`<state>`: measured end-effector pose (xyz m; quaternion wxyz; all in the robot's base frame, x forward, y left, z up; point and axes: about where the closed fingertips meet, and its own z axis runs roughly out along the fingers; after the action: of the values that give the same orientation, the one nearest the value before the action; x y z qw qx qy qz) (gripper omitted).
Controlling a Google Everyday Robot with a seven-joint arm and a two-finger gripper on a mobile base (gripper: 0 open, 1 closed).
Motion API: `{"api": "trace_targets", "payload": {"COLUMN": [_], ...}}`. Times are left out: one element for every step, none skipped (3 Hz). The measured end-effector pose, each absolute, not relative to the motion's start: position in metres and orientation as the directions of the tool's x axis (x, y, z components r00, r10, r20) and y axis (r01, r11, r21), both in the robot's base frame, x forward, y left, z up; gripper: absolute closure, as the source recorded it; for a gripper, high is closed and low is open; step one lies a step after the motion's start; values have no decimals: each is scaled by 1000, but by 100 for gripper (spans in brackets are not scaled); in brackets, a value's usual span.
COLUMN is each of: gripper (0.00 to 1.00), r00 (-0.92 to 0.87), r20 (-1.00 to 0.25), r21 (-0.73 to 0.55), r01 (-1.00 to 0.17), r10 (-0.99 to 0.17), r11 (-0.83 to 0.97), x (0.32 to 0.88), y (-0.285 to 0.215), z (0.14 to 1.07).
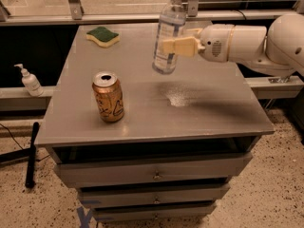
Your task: Move blue plastic bottle near orange can
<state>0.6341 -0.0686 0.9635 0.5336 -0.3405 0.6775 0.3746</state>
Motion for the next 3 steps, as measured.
{"api": "trace_targets", "payload": {"gripper": [100, 100, 100], "r00": [-193, -155, -98], "r20": [-973, -971, -974], "r21": [130, 95, 49], "r01": [-911, -948, -971], "r10": [-125, -181, -206], "r11": [391, 302, 232], "x": [586, 558, 540], "y": [-39, -18, -6], "z": [938, 923, 913]}}
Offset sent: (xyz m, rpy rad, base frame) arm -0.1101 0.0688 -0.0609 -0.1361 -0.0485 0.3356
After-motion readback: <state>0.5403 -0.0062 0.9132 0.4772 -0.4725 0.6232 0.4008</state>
